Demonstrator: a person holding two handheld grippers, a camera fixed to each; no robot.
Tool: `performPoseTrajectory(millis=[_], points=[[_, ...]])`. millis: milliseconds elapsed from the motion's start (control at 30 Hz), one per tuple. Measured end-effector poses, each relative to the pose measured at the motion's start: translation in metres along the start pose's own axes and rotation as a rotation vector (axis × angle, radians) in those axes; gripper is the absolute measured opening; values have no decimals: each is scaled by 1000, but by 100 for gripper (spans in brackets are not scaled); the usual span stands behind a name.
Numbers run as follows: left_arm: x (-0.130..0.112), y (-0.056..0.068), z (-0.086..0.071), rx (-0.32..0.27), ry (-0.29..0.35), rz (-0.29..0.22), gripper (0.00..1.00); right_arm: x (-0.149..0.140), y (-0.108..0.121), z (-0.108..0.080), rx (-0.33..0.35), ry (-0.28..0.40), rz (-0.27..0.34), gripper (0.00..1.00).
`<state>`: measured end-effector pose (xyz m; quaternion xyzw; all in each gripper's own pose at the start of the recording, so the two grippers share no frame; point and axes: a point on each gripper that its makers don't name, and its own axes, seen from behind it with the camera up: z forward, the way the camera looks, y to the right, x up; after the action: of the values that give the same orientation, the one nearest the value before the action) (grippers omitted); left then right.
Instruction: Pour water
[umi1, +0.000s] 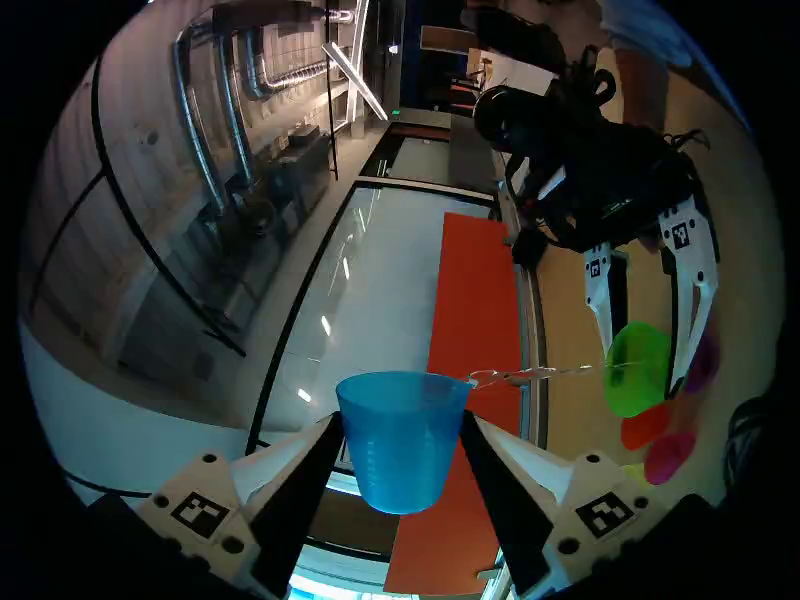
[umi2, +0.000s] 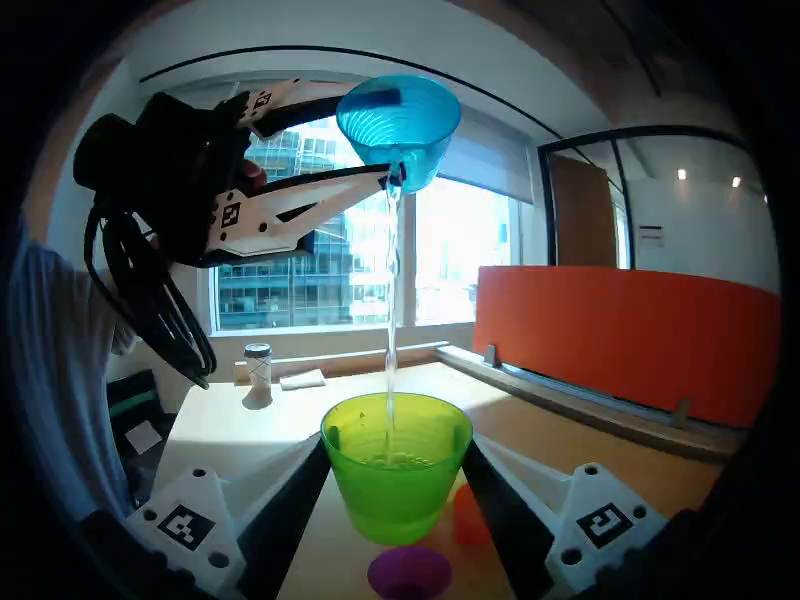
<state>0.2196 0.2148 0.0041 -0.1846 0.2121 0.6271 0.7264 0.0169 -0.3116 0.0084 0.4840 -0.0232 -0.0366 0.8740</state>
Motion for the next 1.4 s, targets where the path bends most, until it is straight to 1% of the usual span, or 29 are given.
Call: performPoseTrajectory(millis=[200,467,1067,1200,1400], points=[[-1,-1,0,2,-4,31,83,0,0,0,1,1,-1,89],[-2,0,2,5,-4,61,83,0,-1,1,2,0,-1,90],[8,-8,-3,14,5,187,83,1,-1,1,-3,1,-4,89],[12,-8,-4,17,11,215,83,1,0,0,-4,3,-3,89],[14,-3,-5,18,14,254,83,1,1,0,-6,5,-3,89]])
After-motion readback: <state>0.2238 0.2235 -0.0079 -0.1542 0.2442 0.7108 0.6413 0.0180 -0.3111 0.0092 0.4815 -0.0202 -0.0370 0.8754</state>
